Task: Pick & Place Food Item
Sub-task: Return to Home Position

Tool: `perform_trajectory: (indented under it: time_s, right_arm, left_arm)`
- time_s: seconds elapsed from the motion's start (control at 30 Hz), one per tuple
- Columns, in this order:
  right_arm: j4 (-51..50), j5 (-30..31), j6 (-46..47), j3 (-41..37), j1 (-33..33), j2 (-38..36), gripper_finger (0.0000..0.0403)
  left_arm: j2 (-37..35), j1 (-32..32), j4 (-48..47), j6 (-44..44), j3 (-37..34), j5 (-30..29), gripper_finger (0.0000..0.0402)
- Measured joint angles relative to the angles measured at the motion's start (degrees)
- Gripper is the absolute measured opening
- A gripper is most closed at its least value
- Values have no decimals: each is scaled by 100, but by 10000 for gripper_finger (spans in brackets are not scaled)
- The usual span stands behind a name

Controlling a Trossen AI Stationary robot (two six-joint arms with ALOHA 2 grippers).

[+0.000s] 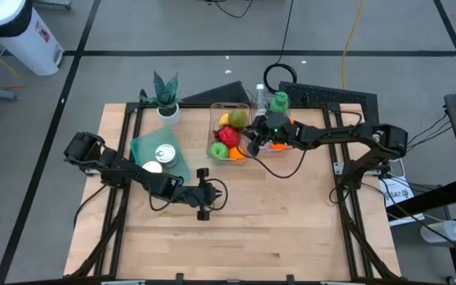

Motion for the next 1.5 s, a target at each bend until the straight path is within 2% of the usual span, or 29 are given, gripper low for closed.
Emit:
perform_trajectory:
  time_s: [0.17, 0.33, 0.43, 0.6, 0.73, 0.83, 0.9, 0.93, 1.07, 1.13, 1.2, 1.3, 1.5]
  right_arm:
    - [22, 47, -110, 0, 132, -288, 168]
    - [-449, 20, -569, -2, 545, -960, 180]
    - [-1092, 21, -899, -2, 865, -1540, 156]
    - [-1812, 19, -1205, -19, 1477, -2587, 83]
    - [-1746, -18, -1352, -291, 1903, -3442, 20]
    - [-1656, -562, -1245, -560, 1971, -4086, 6]
    - [-1560, -737, -1231, -772, 1971, -4466, 8]
    - [-1487, -734, -1240, -921, 1968, -4669, 7]
    - [-880, -753, -1267, -1461, 1761, -5183, 2]
    - [-785, -994, -1038, -1627, 1535, -5270, 1]
    - [-898, -1370, -754, -1706, 1277, -5330, 1]
    - [-1195, -1791, -462, -1808, 940, -5486, 1]
    - [-1328, -1920, -278, -2243, 609, -6390, 1]
  left_arm:
    - [-1, 13, 146, 246, 0, 26, 49]
    - [-518, -149, 49, 585, -7, -2, 49]
    - [-1174, -336, -293, 854, -9, -322, 49]
    - [-2617, -565, -839, 1390, -7, -608, 49]
    - [-3823, -500, -880, 2154, -41, -611, 49]
    - [-4510, -177, -1018, 2367, -62, -553, 49]
    - [-4904, 165, -1195, 2349, -76, -114, 49]
    - [-5053, 377, -1214, 2334, -76, 302, 49]
    - [-5174, 1463, -638, 2617, -96, 2738, 49]
    - [-4940, 2057, -342, 2475, -97, 3473, 49]
    - [-4665, 2602, -348, 2337, -111, 3746, 49]
    - [-4552, 3196, -588, 2133, -176, 3775, 49]
    - [-5191, 3502, -506, 2186, -783, 3880, 49]
